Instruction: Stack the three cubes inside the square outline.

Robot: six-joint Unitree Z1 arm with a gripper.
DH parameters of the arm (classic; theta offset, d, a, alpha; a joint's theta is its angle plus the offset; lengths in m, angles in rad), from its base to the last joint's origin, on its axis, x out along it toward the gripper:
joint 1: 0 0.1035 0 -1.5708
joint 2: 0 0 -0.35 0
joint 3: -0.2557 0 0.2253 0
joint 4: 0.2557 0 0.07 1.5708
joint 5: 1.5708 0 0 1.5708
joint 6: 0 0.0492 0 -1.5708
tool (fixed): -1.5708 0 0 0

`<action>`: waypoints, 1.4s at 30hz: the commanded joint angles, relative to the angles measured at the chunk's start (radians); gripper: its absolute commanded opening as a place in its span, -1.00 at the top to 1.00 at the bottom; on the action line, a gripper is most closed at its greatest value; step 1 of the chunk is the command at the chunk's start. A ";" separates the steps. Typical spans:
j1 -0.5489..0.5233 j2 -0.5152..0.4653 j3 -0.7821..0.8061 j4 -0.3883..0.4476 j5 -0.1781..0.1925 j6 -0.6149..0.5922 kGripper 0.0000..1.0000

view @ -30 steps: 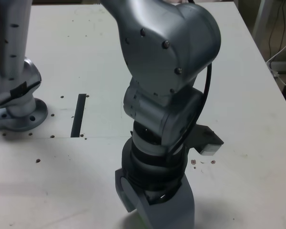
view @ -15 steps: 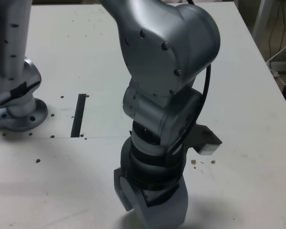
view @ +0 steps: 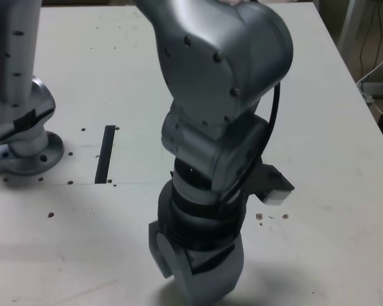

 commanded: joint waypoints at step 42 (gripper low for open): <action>0.603 -0.165 -0.162 0.333 -0.036 -0.274 0.39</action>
